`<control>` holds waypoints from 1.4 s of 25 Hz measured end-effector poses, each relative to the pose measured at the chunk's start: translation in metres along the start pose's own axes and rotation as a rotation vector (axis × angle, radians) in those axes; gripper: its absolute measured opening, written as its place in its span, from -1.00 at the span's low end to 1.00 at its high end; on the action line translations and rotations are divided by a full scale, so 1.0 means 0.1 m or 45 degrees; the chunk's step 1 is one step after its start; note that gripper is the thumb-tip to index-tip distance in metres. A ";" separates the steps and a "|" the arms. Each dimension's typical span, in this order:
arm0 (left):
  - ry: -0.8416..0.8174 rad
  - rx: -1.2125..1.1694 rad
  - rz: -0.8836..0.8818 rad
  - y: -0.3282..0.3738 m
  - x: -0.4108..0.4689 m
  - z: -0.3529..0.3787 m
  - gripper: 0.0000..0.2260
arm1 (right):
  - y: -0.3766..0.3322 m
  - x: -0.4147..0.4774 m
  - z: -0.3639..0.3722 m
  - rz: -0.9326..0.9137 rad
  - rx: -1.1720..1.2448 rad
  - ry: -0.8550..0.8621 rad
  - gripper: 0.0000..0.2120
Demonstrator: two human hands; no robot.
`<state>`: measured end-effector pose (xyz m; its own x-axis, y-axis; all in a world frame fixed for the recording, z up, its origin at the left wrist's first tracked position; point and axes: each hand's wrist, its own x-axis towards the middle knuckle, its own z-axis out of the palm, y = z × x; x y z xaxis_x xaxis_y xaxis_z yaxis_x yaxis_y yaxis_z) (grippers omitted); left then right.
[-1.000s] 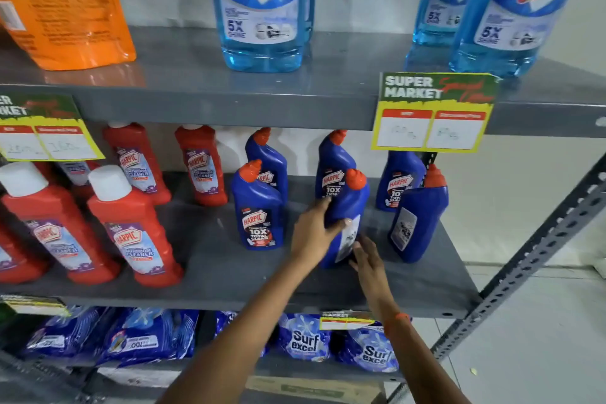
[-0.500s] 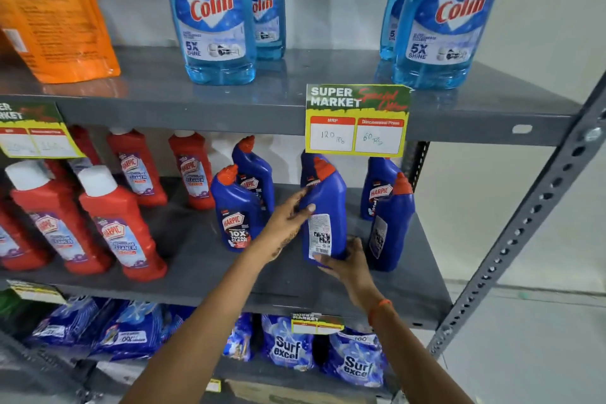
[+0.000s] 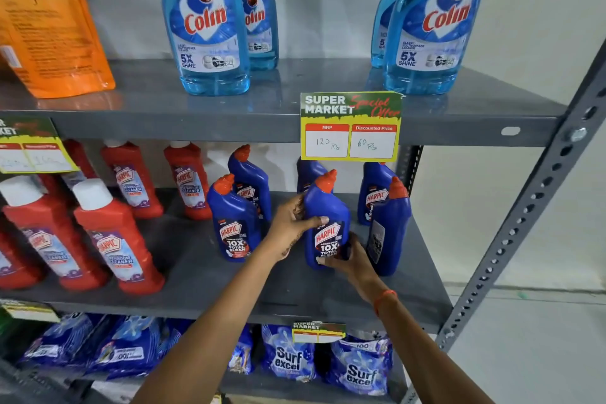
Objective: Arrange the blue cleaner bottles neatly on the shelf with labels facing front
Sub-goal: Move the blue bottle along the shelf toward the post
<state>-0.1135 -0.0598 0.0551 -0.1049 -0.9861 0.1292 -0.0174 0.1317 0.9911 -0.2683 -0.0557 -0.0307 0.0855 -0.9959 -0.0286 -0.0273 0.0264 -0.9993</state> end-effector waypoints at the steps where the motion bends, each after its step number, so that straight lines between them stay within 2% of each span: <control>1: -0.039 -0.005 -0.006 -0.01 0.00 -0.02 -0.54 | 0.01 0.01 0.01 0.008 -0.021 0.030 -0.40; 5: -0.143 0.009 -0.051 -0.03 0.01 -0.14 -0.53 | 0.09 0.02 0.09 0.007 -0.161 0.091 -0.37; 11: -0.163 0.014 -0.082 -0.12 -0.04 -0.26 -0.53 | 0.16 -0.02 0.16 -0.032 -0.333 0.096 -0.36; 14: -0.125 0.029 -0.087 -0.15 -0.10 -0.26 -0.53 | 0.20 -0.07 0.18 -0.046 -0.407 0.124 -0.36; 17: -0.056 0.166 -0.057 -0.12 -0.18 -0.20 -0.48 | 0.17 -0.11 0.18 -0.028 -0.442 0.124 -0.41; 19: 0.060 0.392 0.043 -0.07 -0.25 -0.11 -0.32 | 0.12 -0.22 0.20 -0.095 -0.435 0.186 -0.51; 21: 0.238 0.645 0.311 -0.02 -0.34 0.03 -0.21 | 0.05 -0.37 0.17 -0.320 -0.410 0.445 -0.55; 23: 0.374 0.808 0.632 0.06 -0.42 0.23 -0.26 | -0.03 -0.50 0.10 -0.528 -0.422 0.758 -0.53; 24: 0.382 0.813 0.738 0.10 -0.44 0.36 -0.32 | -0.07 -0.54 0.05 -0.551 -0.419 0.873 -0.50; 26: 0.237 0.757 0.791 0.15 -0.41 0.64 -0.41 | -0.08 -0.53 -0.10 -0.461 -0.389 1.018 -0.41; 27: 0.111 0.736 0.700 0.14 -0.35 0.76 -0.42 | -0.06 -0.49 -0.17 -0.372 -0.369 1.043 -0.35; 29: -0.210 0.723 0.365 0.11 -0.14 0.98 -0.35 | 0.03 -0.39 -0.29 -0.160 -0.313 1.001 -0.30; 30: -0.331 0.726 0.219 0.10 -0.01 1.05 -0.31 | 0.07 -0.33 -0.34 -0.087 -0.279 0.948 -0.36; 32: -0.478 0.730 0.092 0.09 0.24 1.11 -0.27 | 0.13 -0.27 -0.43 -0.018 -0.248 0.840 -0.53; 35: -0.483 0.732 0.087 0.11 0.46 1.09 -0.38 | 0.13 -0.27 -0.58 -0.003 -0.233 0.784 -0.66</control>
<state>-0.2266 -0.0927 0.0684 -0.4631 -0.8837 0.0673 -0.5116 0.3286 0.7939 -0.3286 -0.0337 -0.0414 -0.5008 -0.8643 0.0472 -0.2017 0.0635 -0.9774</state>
